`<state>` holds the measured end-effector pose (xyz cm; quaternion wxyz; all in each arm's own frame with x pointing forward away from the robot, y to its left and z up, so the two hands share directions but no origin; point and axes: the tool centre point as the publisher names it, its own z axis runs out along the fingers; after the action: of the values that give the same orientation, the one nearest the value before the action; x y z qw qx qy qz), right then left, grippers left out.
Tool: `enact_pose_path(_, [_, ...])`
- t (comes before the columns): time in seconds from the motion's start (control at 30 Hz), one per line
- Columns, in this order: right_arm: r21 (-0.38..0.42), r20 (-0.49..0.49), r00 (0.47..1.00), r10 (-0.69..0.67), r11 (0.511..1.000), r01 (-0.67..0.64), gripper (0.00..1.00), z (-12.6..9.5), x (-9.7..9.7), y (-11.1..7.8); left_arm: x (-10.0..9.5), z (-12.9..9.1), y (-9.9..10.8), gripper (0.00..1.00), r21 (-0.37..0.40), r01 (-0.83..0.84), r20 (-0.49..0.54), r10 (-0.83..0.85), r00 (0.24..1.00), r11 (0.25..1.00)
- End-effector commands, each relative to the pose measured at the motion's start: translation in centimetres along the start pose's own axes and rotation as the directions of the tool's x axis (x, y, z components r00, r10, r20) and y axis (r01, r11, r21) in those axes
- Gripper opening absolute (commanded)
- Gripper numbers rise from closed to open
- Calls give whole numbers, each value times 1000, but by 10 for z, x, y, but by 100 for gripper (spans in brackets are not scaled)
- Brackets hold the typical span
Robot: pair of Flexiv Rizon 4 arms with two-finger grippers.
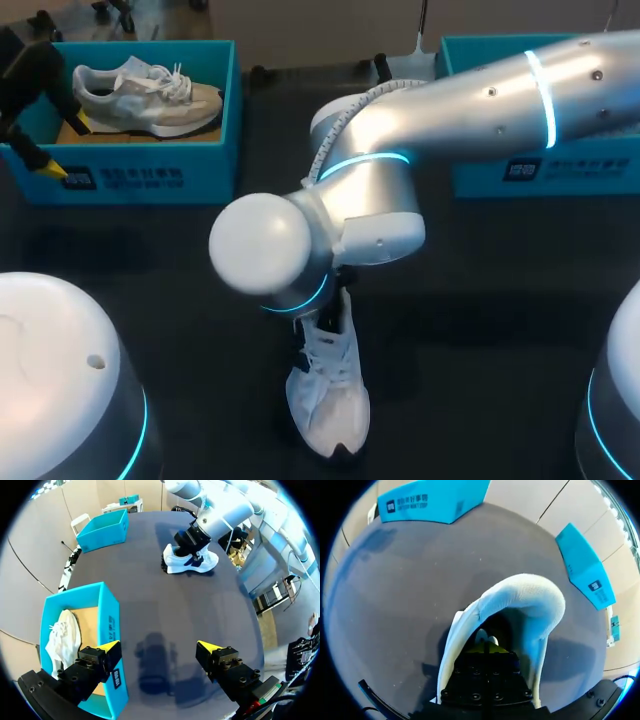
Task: Take the shoe out of the shoebox, open the shoe tongue, remove and reinsert the insole, then place the shoe into the shoebox
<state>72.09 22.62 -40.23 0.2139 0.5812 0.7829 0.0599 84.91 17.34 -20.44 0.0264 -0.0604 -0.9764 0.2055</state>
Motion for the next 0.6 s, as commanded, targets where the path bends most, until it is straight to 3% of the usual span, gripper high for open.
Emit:
enact_pose_path(0.03, [-36, 26, 911, 412, 911, -411, 0, -26, 3, -2, 0, 0, 0, 100, -3, 0, -1, 0, 1000, 1000])
enact_pose_path(0.23, [4, 11, 912, 409, 912, -409, 0, -44, 16, 9, 0, 0, 0, 100, -3, 0, -1, 0, 1000, 1000])
enact_pose_path(0.4, [73, -12, 906, 422, 904, -420, 0, -25, 28, 5, 0, 0, 0, 100, -3, 0, -1, 0, 1000, 1000])
enact_pose_path(0.6, [108, -11, 896, 444, 892, -440, 0, -10, 26, -4, 0, 0, 0, 100, -3, 0, -1, 0, 1000, 1000])
